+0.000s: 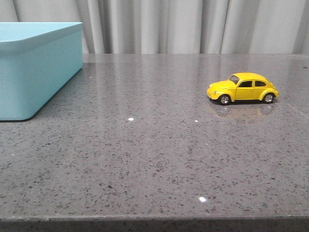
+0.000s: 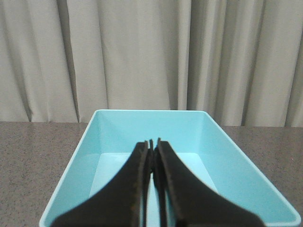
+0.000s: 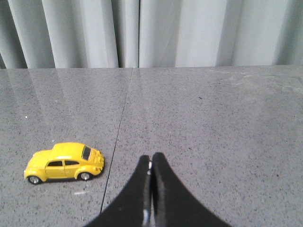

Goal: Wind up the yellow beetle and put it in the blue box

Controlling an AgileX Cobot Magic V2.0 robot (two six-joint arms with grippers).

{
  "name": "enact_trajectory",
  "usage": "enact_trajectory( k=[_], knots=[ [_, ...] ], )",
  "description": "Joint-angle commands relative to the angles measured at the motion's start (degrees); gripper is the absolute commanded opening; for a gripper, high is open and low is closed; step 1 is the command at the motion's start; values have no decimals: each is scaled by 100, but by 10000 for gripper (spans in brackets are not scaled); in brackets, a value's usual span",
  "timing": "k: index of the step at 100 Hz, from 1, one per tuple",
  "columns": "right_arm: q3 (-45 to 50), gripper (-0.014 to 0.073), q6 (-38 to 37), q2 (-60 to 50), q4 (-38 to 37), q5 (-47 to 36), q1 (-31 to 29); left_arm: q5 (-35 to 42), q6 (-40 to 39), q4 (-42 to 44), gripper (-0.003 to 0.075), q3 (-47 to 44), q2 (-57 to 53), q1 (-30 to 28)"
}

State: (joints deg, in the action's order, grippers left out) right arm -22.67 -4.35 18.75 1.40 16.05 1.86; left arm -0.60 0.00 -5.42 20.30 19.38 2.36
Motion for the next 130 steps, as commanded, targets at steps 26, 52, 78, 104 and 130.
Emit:
enact_trajectory(
  k=[26, 52, 78, 104, 130],
  knots=[
    [-629, -58, 29, 842, -39, -417, -30, 495, 0, -59, -19, 710, 904, 2],
    [-1044, -58, 24, 1179, 82, -53, -23, 653, 0, -59, -19, 710, 918, 2],
    [-2187, -13, 24, 2492, 99, 900, 204, 721, 0, -59, -19, 710, 918, 2],
    [-3143, 296, 24, 3689, 277, 1499, 864, 792, 0, -59, -19, 710, 918, 2],
    [-4134, 558, -39, 4947, 509, 2418, 1322, 792, 0, -59, -19, 710, 918, 2]
  ],
)
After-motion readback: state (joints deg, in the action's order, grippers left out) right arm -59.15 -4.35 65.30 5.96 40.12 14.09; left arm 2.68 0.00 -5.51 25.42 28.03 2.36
